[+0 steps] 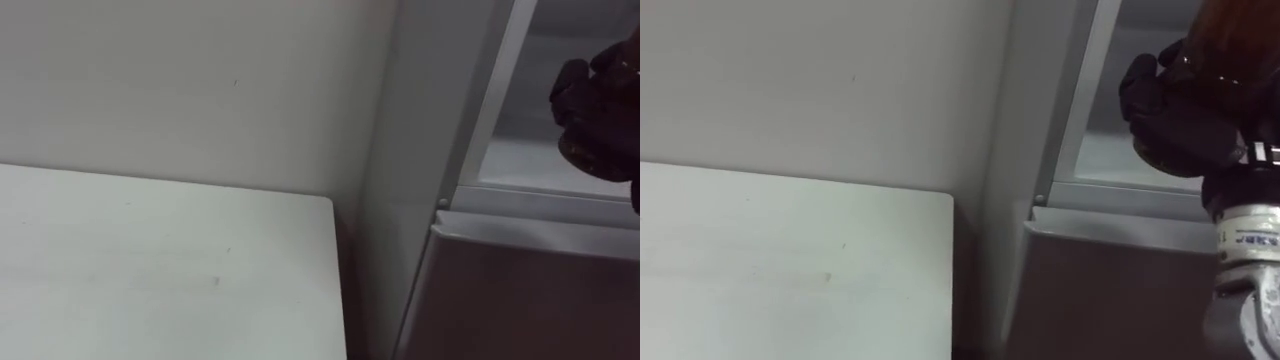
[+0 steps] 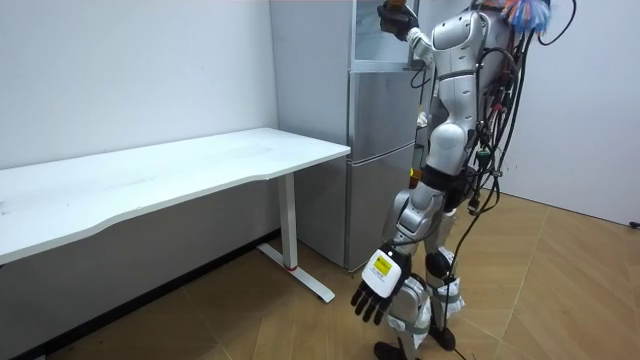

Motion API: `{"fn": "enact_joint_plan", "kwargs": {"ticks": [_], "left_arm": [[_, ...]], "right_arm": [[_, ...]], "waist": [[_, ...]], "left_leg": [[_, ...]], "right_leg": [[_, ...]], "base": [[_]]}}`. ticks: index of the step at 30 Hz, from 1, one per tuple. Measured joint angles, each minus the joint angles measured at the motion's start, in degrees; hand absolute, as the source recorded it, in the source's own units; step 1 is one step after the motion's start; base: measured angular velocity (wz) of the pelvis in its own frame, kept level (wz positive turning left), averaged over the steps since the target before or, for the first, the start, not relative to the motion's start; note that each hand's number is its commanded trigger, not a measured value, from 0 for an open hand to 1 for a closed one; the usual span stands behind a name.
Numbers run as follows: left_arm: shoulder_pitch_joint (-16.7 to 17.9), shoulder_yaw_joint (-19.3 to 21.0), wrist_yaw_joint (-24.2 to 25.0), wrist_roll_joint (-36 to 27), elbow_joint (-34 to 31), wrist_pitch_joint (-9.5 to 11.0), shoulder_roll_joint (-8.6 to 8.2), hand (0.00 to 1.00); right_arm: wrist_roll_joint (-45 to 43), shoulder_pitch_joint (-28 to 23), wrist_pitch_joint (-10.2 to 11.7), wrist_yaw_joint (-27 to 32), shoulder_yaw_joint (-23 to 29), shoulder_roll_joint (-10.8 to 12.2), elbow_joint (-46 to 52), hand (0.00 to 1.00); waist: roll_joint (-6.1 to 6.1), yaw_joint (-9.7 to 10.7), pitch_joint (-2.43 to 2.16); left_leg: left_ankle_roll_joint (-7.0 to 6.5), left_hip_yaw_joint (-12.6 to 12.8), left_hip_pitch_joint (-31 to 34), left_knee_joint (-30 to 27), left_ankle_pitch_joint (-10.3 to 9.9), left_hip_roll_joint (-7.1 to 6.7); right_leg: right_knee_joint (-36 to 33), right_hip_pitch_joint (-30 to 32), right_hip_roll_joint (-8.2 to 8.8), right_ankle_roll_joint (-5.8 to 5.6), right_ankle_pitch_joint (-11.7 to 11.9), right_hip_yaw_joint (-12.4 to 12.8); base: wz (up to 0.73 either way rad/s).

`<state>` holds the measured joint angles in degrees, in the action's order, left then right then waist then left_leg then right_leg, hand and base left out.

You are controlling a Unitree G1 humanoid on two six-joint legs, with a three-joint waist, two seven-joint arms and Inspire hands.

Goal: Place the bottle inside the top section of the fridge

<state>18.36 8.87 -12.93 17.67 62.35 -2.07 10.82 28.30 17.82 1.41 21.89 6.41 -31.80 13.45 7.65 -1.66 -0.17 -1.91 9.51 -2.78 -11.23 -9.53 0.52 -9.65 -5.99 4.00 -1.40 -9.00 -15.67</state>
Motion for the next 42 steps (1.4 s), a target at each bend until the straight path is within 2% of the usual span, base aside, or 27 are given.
{"fn": "enact_joint_plan", "kwargs": {"ticks": [6, 13, 16, 19, 21, 23, 28, 31, 34, 39, 42], "left_arm": [[0.12, 1.81, 0.18, 0.02, -0.12, -0.14, 0.22, 0.0], [0.18, 2.42, 0.18, -0.02, -0.15, -0.13, 0.7, 0.0], [0.19, 2.33, 0.18, 0.0, -0.16, -0.31, 0.7, 0.0], [0.26, 2.35, 0.19, 0.05, -0.14, -0.51, 0.68, 0.0], [0.36, 2.36, 0.11, 0.01, -0.14, -0.51, 0.69, 0.0], [0.8, 2.39, 0.06, 0.01, -0.19, -0.52, 0.69, 0.0], [2.09, 3.49, 0.25, 0.0, -0.47, -0.96, 0.81, 0.0], [2.13, 4.45, 0.97, -0.03, -0.72, -0.99, 1.29, 0.0], [2.3, 4.48, 1.12, -0.02, -1.05, -1.35, 1.35, 0.0], [3.05, 4.61, 1.13, 0.01, -2.54, -1.68, 1.34, 0.0], [4.21, 4.64, 0.82, -0.04, -4.32, -1.61, 1.32, 0.0]], "right_arm": [[-1.7, 0.01, -1.57, -1.54, 0.03, -0.58, -3.18, 1.0], [-2.09, 0.46, -1.62, -1.87, 0.03, -0.59, -8.89, 1.0], [-2.02, 1.3, -1.74, -0.7, 0.04, -0.59, -12.47, 1.0], [-1.93, 1.52, -1.93, 0.99, 0.02, -0.66, -14.74, 1.0], [-1.94, 2.12, -2.71, 2.04, 0.0, -0.94, -16.15, 1.0], [-1.94, 3.2, -2.9, 3.25, -0.09, -2.05, -18.22, 1.0], [-1.83, 6.39, -2.9, 5.8, -0.07, -2.66, -22.72, 1.0], [-1.43, 9.42, -3.48, 5.81, -0.28, -4.85, -28.28, 1.0], [-1.43, 10.43, -4.06, 5.79, -0.37, -7.25, -31.76, 1.0], [-1.13, 10.54, -4.09, 5.84, -0.41, -7.25, -32.79, 1.0], [-0.82, 11.69, -5.03, 6.31, -0.43, -7.25, -34.82, 1.0]], "waist": [[-0.04, -0.06, 0.06], [-0.1, -0.37, 0.06], [-0.19, -0.51, 0.04], [-0.38, -1.58, -0.07], [-0.36, -1.93, -0.08], [-0.28, -2.26, -0.09], [0.32, -2.21, -0.23], [1.0, -2.83, 0.05], [1.33, -3.55, -0.04], [1.44, -3.73, -0.17], [1.41, -4.38, -0.19]], "left_leg": [[0.1, -0.01, 0.12, -0.05, -0.07, 0.05], [0.11, -0.32, 0.09, 0.1, -0.08, 0.01], [0.1, -0.43, 0.12, 0.38, -0.08, -0.03], [0.1, -0.4, 0.33, 0.42, -0.08, -0.2], [0.1, -0.4, 0.36, 0.44, -0.07, -0.26], [0.1, -0.43, 0.55, 0.43, -0.07, -0.33], [0.12, -0.48, 1.08, 0.19, -0.07, -0.38], [0.14, -0.88, 1.39, 0.06, -0.07, -0.37], [0.14, -0.89, 1.67, -0.04, -0.12, -0.38], [0.18, -1.83, 2.29, -0.1, -0.16, -0.37], [0.17, -2.03, 2.43, -0.31, -0.19, -0.36]], "right_leg": [[-0.03, 0.18, -0.06, 0.06, -0.05, -0.02], [-0.08, 0.07, -0.01, 0.07, -0.05, -0.27], [-0.07, 0.07, 0.0, 0.07, -0.05, -0.31], [-0.15, 0.05, 0.0, 0.06, -0.06, -0.25], [-0.15, 0.09, 0.0, 0.06, -0.09, -0.25], [-0.12, 0.21, 0.0, 0.05, -0.13, -0.27], [0.01, 0.29, -0.04, 0.05, -0.14, -0.74], [0.02, 0.47, -0.03, 0.07, -0.15, -1.07], [0.03, 0.56, -0.01, 0.06, -0.16, -1.17], [-0.03, 0.65, -0.01, 0.04, -0.18, -1.91], [-0.02, 0.52, 0.06, 0.04, -0.18, -2.33]], "base": [[0.0], [0.0], [0.0], [0.0], [0.0], [0.0], [0.04], [0.05], [0.02], [0.07], [0.04]]}}
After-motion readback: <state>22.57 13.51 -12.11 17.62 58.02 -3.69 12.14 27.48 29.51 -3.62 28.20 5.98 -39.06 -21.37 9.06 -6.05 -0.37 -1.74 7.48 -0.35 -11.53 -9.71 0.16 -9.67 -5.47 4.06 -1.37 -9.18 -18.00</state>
